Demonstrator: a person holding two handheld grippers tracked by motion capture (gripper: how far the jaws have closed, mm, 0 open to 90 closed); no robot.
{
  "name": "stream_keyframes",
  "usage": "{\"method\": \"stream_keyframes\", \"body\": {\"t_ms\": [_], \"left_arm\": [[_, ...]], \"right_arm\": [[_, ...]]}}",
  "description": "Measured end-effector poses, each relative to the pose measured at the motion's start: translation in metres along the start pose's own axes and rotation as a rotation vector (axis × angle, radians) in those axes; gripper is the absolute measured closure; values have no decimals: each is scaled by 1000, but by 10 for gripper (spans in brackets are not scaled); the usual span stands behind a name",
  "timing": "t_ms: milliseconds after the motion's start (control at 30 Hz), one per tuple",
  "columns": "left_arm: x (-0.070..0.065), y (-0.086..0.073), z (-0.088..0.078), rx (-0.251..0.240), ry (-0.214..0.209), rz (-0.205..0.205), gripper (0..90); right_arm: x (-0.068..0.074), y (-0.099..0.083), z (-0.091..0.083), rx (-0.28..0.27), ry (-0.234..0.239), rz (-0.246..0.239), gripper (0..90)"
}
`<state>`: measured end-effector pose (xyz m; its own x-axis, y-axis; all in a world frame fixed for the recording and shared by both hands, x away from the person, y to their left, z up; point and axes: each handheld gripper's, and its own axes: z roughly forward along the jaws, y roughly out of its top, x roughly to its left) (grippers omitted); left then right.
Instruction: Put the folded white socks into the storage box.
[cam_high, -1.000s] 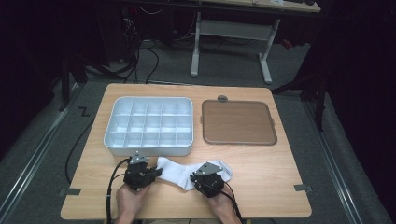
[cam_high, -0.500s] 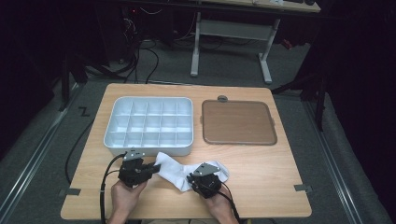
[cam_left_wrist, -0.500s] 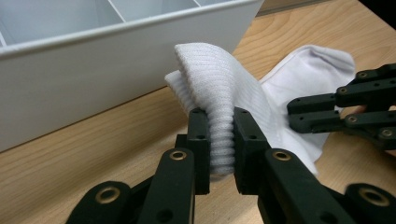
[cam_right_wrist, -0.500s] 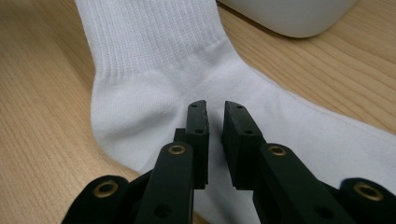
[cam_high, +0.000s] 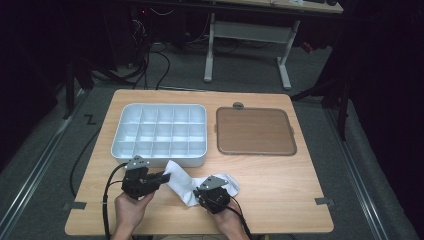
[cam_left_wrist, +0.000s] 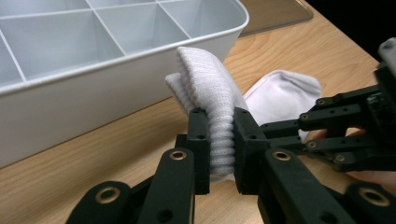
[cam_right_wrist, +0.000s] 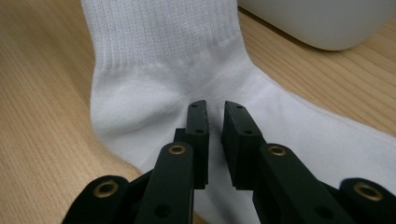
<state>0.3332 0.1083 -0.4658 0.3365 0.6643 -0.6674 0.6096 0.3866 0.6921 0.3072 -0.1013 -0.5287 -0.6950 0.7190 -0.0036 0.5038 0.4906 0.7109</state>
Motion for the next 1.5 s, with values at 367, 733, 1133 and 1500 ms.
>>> {"method": "stream_keyframes", "body": {"t_ms": [367, 733, 1133, 1500], "left_arm": [[-9, 6, -3, -10, -35, 6, 797], [-15, 8, -1, -6, -66, 3, 797], [-18, 7, 4, 9, -82, 3, 797], [-16, 1, 10, 44, -55, 39, 797]], "right_arm": [[8, 9, 8, 9, 11, -9, 810], [15, 18, 16, 16, 12, -18, 810], [27, 27, 27, 8, 32, -38, 806], [13, 23, 10, -28, 55, 5, 714]]}}
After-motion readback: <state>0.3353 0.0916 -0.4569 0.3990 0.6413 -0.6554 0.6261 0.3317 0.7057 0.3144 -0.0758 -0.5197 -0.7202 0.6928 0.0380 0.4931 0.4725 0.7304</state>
